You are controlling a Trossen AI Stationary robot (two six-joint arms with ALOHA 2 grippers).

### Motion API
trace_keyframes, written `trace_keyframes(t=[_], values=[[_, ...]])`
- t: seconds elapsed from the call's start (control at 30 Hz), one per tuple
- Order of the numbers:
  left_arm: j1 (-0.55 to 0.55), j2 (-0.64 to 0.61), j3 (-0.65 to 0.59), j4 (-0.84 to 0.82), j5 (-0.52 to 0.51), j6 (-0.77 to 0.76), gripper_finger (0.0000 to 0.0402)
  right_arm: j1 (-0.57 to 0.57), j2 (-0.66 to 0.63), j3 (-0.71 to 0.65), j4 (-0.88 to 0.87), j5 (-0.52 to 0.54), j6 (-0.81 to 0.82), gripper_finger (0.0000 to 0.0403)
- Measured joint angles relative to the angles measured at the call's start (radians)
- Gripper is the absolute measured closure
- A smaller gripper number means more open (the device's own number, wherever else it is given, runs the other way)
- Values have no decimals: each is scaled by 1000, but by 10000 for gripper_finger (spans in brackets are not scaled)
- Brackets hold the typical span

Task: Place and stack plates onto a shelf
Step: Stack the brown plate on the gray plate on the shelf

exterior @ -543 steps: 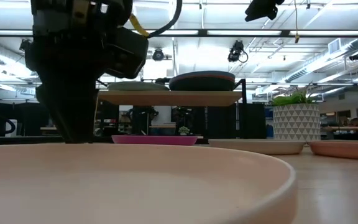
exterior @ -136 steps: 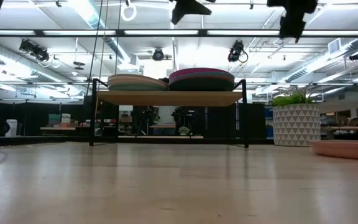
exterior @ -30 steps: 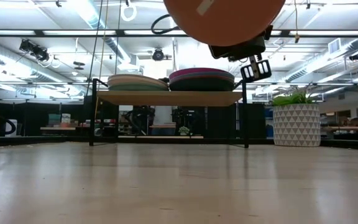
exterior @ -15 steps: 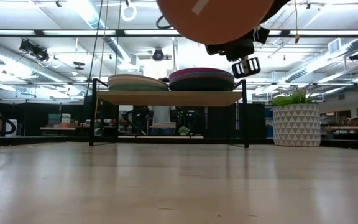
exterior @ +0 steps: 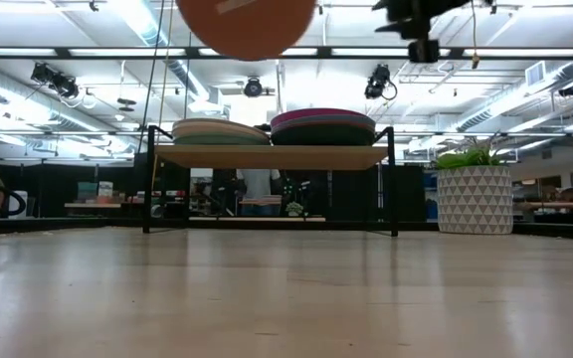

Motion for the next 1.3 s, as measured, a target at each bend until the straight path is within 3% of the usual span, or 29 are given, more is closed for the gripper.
trace_keyframes(t=[0.23, 0.4, 0.5, 0.63, 0.77, 1.1, 1.3], values=[[144, -64, 0, -63, -56, 70, 352, -1, -113, 0, -16, 144, 0, 264], [325, -49, 0, -181, 87, 92, 352, 9, -128, 0, -17, 150, 15, 264], [432, -36, -2, -228, 121, 101, 352, 25, -127, 0, -16, 149, 16, 264], [543, -30, 0, -209, 134, 161, 351, 41, -118, 0, -11, 151, 16, 264], [621, -4, 0, -203, 222, 198, 351, 44, -109, 0, -6, 152, 16, 264], [681, 101, 0, -182, 248, 213, 350, 44, -106, 0, 9, 151, 16, 264], [684, 90, 0, -134, 295, 137, 311, 59, -106, 0, 9, 171, 16, 264]])
